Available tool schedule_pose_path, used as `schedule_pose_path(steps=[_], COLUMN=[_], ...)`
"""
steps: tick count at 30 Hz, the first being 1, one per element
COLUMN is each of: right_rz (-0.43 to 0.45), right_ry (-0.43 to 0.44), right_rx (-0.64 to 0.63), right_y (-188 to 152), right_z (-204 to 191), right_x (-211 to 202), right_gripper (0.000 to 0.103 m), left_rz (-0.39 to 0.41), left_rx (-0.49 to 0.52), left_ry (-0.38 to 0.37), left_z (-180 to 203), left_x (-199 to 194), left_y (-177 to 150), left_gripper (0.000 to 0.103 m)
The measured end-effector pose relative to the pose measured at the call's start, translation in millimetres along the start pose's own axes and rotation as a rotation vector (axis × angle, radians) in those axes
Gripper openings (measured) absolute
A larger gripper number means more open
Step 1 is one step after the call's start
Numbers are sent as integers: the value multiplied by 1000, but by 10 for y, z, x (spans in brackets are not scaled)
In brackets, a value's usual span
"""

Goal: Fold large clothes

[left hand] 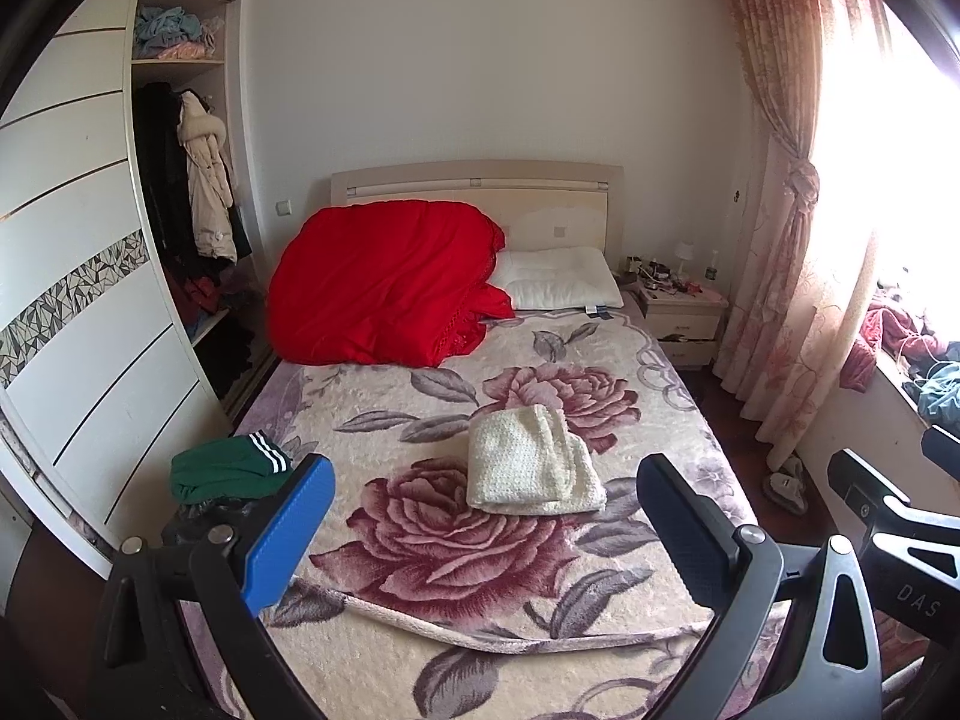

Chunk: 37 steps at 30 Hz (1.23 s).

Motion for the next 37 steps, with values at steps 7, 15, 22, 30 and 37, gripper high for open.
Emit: schedule_pose_path(steps=[7,15,22,30,37], right_rz=[-3,-3,5,6,6], right_ry=[3,15,26,24,30], right_rx=[1,0,-7,-3,-7], right_y=[6,58,211,196,243], right_z=[2,-16,-40,-46,-76], right_x=[1,3,79,49,80], right_gripper=[103,103,103,103,103], left_rz=[-6,2,4,6,21], left_rx=[-5,-7,-8,-6,-9], left_ry=[-7,-7,-8,-5,1], left_z=[4,-14,-16,-26,-56], left_x=[-11,-39,-42,-25,-25], left_y=[-9,3,14,28,42], left_gripper=[103,103,103,103,103])
Point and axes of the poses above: each gripper's, at about its wrist camera, not at the fingertips, and x roughly the way its jaws point, z to its right, y to its top, the point moved 6 cm from there along x, roughly the way its jaws point, and after that the axes turned 4 degrees about x, right-handed, at the moved point
